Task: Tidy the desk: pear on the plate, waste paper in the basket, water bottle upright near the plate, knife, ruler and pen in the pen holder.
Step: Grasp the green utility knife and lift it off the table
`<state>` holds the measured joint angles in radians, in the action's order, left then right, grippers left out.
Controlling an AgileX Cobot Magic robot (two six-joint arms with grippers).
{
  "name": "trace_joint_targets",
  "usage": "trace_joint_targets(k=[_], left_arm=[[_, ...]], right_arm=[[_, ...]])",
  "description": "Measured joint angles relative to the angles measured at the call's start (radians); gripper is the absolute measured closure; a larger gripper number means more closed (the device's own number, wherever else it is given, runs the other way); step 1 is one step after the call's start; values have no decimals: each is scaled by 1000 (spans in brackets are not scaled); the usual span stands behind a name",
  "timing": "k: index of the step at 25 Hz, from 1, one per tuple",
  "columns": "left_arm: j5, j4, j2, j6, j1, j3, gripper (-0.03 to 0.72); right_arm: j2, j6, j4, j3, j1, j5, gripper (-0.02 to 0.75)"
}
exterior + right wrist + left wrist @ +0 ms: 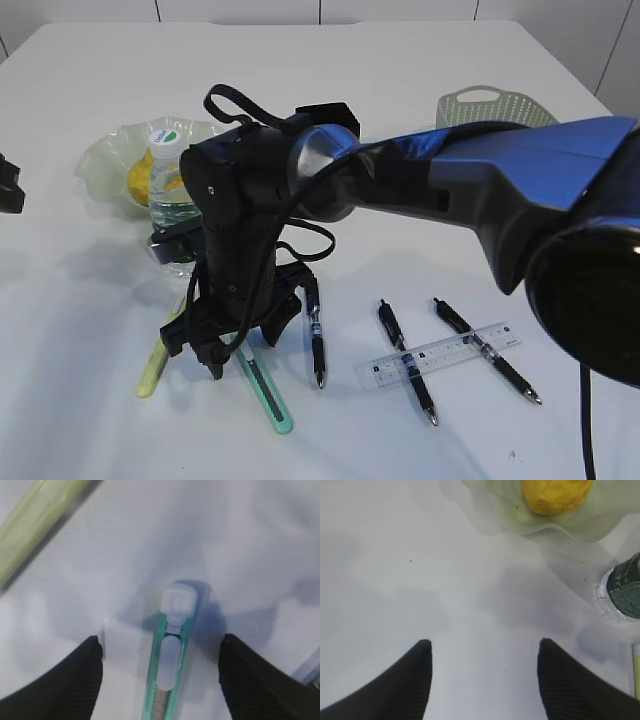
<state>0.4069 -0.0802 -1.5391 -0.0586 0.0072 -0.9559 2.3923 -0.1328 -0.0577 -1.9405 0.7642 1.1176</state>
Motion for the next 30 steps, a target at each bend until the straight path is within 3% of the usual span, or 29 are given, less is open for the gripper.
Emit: trace_joint_targets(k=[30], left_arm=[[2,-2,0,0,0,0,223]], right_arm=[[17,-19,63,-16,0,51,206]])
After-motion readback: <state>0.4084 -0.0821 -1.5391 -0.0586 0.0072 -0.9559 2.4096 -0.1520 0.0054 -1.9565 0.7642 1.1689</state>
